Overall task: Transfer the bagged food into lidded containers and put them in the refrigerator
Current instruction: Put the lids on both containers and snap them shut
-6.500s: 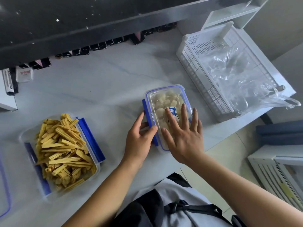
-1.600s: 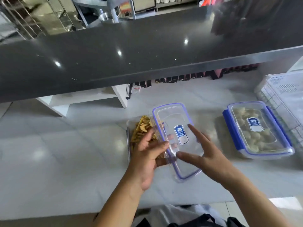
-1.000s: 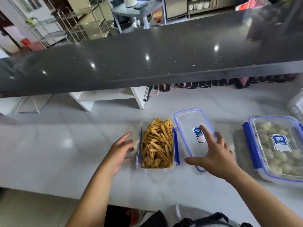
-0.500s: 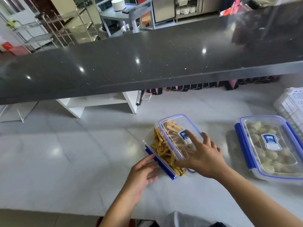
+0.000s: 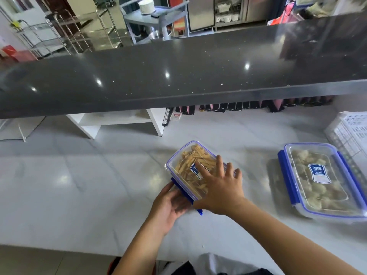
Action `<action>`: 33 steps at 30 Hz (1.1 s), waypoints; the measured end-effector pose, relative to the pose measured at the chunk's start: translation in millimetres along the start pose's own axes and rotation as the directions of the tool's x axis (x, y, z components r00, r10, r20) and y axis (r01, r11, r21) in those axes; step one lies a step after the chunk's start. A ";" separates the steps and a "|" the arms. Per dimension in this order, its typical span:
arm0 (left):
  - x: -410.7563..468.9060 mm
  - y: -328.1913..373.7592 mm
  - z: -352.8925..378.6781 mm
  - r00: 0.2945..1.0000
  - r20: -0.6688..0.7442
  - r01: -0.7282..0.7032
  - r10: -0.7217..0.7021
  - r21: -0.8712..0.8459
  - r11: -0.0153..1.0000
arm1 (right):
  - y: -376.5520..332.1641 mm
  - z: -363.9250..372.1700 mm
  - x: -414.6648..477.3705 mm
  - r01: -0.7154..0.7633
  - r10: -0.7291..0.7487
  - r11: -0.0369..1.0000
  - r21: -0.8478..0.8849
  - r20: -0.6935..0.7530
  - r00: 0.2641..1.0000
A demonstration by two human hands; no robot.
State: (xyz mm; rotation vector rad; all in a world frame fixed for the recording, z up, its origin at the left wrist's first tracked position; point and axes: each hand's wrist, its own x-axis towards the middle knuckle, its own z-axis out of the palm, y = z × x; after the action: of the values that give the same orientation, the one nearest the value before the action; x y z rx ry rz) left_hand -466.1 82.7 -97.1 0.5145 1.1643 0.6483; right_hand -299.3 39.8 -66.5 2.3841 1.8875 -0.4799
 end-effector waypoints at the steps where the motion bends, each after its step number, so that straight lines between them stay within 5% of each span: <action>1: -0.4 -0.9 0.8 1.000 -0.004 0.002 -0.002 -0.015 1.000 | 0.4 -0.7 1.5 -0.004 0.004 1.000 0.001 0.002 1.000; 21: -8.6 -6.6 2.3 0.998 0.009 -0.057 0.057 0.030 0.998 | 1.9 3.4 -2.5 -0.008 0.009 0.999 -0.040 0.008 1.000; 29: -16.3 -20.2 3.3 0.999 0.024 -0.047 0.047 0.034 0.998 | 41.8 -24.0 -22.9 -0.012 -0.015 0.915 0.403 0.063 0.998; 33: -20.9 -26.6 4.7 0.999 0.041 -0.019 0.017 0.033 0.999 | 79.4 -42.0 -36.9 -0.049 0.059 0.935 0.352 -0.018 0.998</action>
State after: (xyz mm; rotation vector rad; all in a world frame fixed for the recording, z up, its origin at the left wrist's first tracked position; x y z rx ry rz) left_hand -461.7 48.9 -99.6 0.5642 1.1350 0.6325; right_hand -222.1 -4.4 -27.6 2.6612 1.8765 -0.8490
